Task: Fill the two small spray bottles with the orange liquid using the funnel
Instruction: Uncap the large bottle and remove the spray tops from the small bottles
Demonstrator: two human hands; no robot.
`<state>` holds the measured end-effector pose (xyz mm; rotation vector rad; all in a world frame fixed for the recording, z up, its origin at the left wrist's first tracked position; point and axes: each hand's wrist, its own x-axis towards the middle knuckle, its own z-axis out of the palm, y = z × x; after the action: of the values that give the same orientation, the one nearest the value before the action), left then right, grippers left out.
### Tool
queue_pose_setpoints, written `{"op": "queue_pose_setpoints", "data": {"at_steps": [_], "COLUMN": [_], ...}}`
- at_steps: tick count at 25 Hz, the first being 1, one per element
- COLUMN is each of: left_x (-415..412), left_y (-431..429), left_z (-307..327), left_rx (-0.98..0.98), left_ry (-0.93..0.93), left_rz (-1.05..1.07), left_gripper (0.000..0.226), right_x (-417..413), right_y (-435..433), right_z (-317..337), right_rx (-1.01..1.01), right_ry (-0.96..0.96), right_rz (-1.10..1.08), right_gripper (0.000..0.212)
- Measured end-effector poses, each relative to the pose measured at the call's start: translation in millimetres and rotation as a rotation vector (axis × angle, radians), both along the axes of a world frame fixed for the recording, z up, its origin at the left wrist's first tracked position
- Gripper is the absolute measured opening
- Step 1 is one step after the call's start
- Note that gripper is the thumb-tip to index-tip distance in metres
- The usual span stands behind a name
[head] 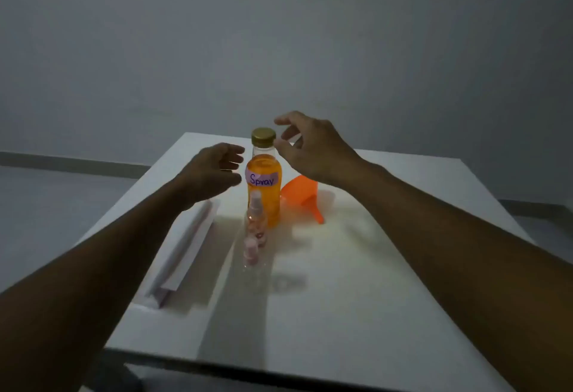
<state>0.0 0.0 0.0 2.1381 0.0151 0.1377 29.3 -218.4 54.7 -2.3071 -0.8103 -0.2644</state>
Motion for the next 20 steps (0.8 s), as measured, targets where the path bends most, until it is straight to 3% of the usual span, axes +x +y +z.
{"op": "queue_pose_setpoints", "data": {"at_steps": [2,5,7,12,17,20], "left_x": [7.9,21.4,26.0,32.0,37.9,39.7], "left_y": [-1.1,-5.0,-7.3,-6.6,-0.4,1.7], "left_z": [-5.2,-20.6,-28.0,-32.4,-33.5,-36.2], "left_rx": [0.036,0.099,0.123,0.237,0.265,0.252], "left_ry": [0.097,0.144,0.055,-0.053,-0.036,-0.011], "left_rz": [-0.193,-0.353,-0.314,-0.342,-0.366,-0.367], "left_gripper": [0.063,0.055,0.050,0.038,0.031,0.039], "right_x": [9.7,22.9,29.7,36.3,37.2,39.9], "right_y": [12.8,30.4,36.4,39.6,38.6,34.2], "right_z": [5.0,5.5,6.6,14.8,29.7,38.4], "right_rx": [-0.070,-0.161,-0.224,-0.389,-0.455,-0.532], "right_ry": [-0.028,-0.103,-0.156,-0.208,-0.165,-0.123], "right_rz": [0.008,0.036,0.056,0.081,0.205,0.314], "right_gripper": [0.050,0.047,0.044,0.059,0.048,0.033]}}
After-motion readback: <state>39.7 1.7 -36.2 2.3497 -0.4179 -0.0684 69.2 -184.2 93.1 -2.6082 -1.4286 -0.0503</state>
